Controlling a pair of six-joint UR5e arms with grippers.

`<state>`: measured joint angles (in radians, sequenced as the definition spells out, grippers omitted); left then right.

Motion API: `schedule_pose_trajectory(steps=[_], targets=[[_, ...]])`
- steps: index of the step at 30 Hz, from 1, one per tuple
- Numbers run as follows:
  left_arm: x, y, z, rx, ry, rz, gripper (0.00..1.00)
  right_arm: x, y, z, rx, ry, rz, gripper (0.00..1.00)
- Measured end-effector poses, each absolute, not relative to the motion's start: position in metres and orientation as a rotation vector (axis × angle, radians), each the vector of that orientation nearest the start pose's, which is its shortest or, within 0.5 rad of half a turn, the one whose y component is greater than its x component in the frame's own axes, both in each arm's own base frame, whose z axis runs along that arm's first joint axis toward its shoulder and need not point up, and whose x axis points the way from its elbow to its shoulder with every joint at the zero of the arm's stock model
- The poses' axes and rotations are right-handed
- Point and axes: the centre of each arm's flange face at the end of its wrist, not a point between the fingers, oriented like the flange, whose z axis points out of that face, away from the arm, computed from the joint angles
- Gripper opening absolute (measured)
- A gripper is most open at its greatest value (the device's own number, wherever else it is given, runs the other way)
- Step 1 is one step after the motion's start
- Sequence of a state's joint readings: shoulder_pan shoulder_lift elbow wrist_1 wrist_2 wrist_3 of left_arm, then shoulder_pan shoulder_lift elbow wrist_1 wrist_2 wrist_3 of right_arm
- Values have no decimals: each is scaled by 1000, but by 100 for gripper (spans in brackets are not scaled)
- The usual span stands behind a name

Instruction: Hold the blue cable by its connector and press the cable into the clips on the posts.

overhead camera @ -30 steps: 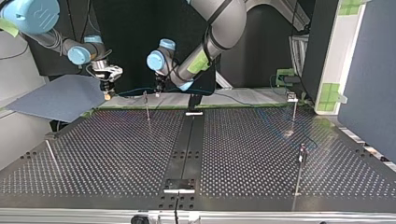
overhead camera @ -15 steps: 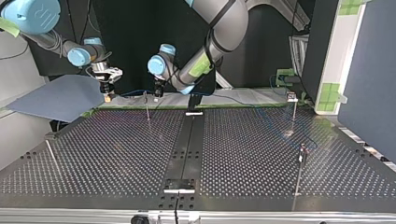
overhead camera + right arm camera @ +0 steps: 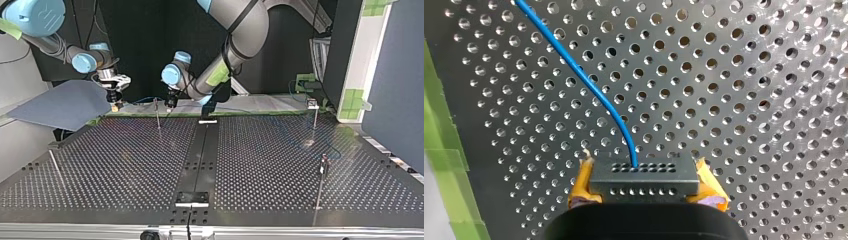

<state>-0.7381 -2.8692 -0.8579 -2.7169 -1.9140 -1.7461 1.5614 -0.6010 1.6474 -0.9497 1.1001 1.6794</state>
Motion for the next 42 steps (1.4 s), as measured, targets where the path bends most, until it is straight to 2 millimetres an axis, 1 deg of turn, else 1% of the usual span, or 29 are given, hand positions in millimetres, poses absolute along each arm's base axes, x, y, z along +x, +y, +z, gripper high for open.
schedule_pose_trajectory(steps=[11,20,25,33,42], targets=[[536,-619,-52,245,1742,-379,0,175,-639,-37,1552,-1134,1608,0],[547,-627,-33,218,1712,-384,0,180,-647,-30,1538,-1135,1637,0],[559,-628,-22,192,1694,-385,0,182,-649,-28,1530,-1145,1652,0],[567,-623,-21,178,1696,-373,0,186,-656,-23,1514,-1147,1686,0],[568,-620,-22,177,1702,-367,0,192,-661,-19,1503,-1147,1713,0]])
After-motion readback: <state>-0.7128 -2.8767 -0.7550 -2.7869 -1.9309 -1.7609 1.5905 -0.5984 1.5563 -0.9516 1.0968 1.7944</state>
